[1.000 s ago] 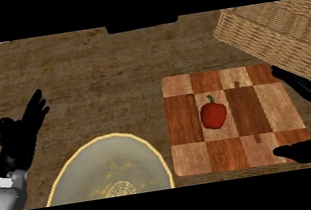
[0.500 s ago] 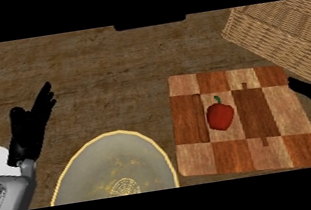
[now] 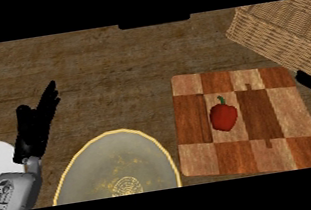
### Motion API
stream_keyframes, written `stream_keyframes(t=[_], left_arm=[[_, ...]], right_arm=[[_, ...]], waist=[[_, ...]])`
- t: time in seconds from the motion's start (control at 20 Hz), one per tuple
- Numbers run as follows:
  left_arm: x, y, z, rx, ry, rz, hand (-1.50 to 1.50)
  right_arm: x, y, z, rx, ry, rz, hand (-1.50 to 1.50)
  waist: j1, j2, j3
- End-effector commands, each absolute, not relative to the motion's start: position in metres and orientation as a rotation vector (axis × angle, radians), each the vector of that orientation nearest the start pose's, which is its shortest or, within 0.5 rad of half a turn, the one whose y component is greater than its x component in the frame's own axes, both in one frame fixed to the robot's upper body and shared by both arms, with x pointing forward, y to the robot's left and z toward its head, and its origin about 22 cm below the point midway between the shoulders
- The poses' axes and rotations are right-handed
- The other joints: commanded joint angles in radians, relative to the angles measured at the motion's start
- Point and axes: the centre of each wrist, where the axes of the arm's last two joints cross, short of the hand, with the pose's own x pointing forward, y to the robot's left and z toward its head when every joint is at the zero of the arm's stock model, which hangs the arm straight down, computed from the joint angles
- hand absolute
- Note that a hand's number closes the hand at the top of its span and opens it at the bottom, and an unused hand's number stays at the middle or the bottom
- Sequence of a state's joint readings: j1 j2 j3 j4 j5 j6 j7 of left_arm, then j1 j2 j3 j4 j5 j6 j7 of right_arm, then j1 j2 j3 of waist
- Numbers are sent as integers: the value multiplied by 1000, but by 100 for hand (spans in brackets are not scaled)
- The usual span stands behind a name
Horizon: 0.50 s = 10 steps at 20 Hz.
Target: Pick the bell pepper from the cutting board and place it in the basket
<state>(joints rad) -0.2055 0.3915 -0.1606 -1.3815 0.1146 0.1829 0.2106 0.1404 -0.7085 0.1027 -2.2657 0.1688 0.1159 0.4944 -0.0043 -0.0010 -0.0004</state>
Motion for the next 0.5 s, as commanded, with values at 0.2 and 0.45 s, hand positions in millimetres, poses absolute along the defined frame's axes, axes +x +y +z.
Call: stream_keyframes(t=[0.2,0.45], left_arm=[[294,267,28,271,-1355,-211,0],[287,284,25,253,-1360,-210,0]], right_arm=[[197,-249,148,-561,-1462,804,-150],[209,-252,115,-545,-1458,808,-150]], waist=[[9,2,0],[6,1,0]])
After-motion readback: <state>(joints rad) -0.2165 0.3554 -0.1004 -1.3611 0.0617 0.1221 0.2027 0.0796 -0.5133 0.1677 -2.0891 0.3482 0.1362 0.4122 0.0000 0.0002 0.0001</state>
